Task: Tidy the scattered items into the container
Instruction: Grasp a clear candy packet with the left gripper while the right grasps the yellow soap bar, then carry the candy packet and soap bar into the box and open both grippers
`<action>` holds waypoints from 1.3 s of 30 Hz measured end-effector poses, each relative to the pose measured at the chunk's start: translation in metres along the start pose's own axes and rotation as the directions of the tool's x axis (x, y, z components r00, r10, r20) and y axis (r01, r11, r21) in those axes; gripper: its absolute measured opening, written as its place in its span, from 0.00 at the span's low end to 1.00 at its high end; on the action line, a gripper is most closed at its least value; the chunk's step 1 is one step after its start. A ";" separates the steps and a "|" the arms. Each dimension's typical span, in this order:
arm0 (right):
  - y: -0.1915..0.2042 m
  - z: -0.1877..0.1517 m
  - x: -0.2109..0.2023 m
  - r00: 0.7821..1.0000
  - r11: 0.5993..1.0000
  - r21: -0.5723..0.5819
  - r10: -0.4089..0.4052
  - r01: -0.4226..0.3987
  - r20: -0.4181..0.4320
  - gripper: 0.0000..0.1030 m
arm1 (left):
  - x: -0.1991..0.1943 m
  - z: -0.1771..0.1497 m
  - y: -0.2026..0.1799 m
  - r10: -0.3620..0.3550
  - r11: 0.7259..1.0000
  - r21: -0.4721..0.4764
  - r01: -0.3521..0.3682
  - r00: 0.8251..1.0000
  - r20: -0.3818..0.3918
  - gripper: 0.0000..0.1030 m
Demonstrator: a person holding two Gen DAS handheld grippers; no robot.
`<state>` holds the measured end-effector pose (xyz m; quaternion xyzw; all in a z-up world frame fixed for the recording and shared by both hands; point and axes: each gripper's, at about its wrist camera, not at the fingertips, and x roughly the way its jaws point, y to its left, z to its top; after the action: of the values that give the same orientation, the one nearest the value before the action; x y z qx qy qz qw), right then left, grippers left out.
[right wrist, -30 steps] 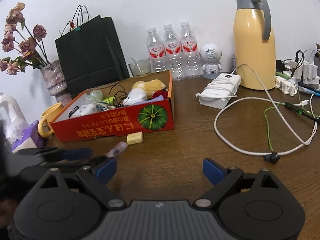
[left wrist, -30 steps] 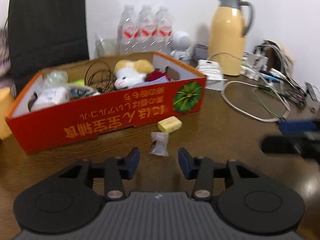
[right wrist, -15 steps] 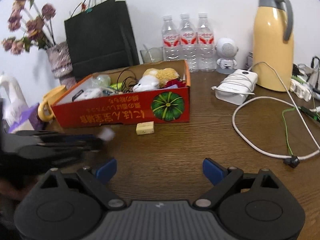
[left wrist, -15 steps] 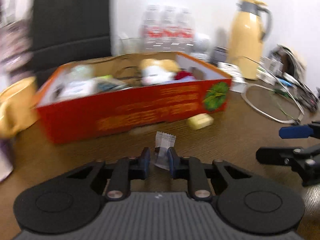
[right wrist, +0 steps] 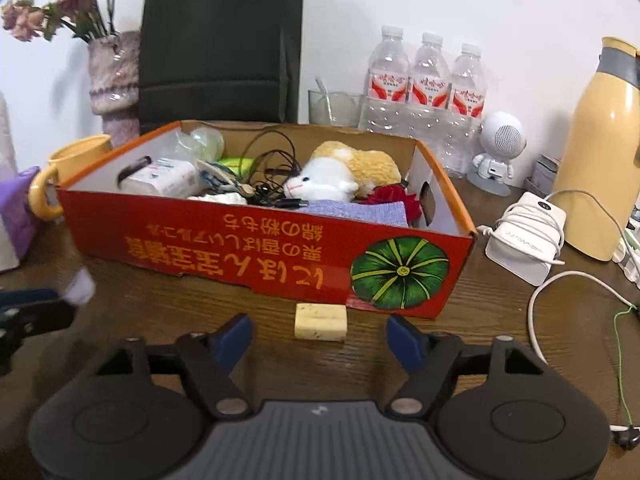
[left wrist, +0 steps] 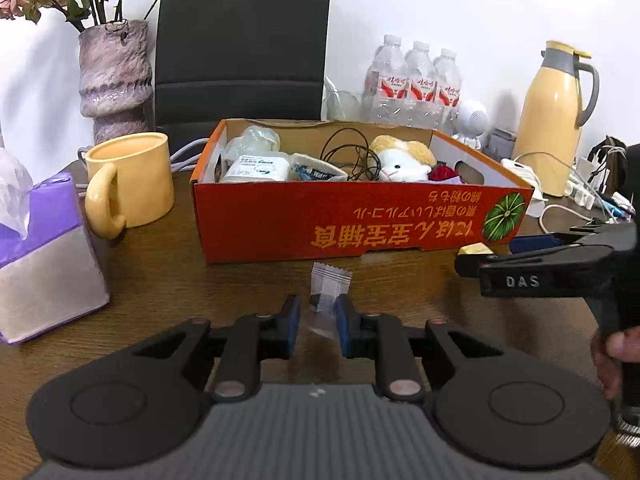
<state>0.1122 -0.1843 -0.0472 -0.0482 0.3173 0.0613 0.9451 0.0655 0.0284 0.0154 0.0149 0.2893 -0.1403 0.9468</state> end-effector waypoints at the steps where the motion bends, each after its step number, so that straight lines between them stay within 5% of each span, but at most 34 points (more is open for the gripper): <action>1: 0.000 0.000 0.004 1.000 1.000 0.007 -0.004 0.004 -0.003 0.68 | 0.000 0.000 0.000 0.003 1.000 -0.002 -0.003 1.000 -0.006 0.20; 9: -0.009 0.001 0.015 0.999 0.998 0.055 0.045 -0.044 -0.003 0.54 | -0.002 0.000 0.001 0.000 1.000 0.003 0.000 1.000 -0.015 0.20; 14: -0.008 0.002 0.014 0.999 0.998 0.056 0.040 -0.040 0.004 0.28 | -0.001 0.000 -0.002 0.001 1.000 0.008 -0.001 1.000 -0.019 0.20; 24: -0.004 -0.001 -0.003 0.998 0.998 0.028 0.055 -0.056 0.038 0.28 | 0.002 -0.002 -0.006 0.030 0.999 0.023 -0.030 0.999 -0.020 0.21; 31: 0.008 -0.030 -0.077 0.983 0.991 0.071 0.100 -0.112 0.157 0.28 | -0.011 -0.003 -0.011 0.068 0.997 0.019 -0.068 0.997 0.035 0.20; 36: 0.009 -0.055 -0.135 0.961 0.986 0.072 0.127 -0.148 0.245 0.28 | -0.056 -0.020 -0.018 0.048 0.992 -0.116 -0.040 0.996 0.069 0.20; 39: 0.010 -0.063 -0.161 0.947 0.985 0.067 0.136 -0.162 0.291 0.28 | -0.082 -0.032 -0.032 0.047 0.992 -0.120 -0.035 0.995 0.094 0.20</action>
<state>-0.0547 -0.1961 -0.0004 0.0278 0.1828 0.1243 0.9749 -0.0252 0.0224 0.0358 -0.0418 0.2508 -0.1039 0.9615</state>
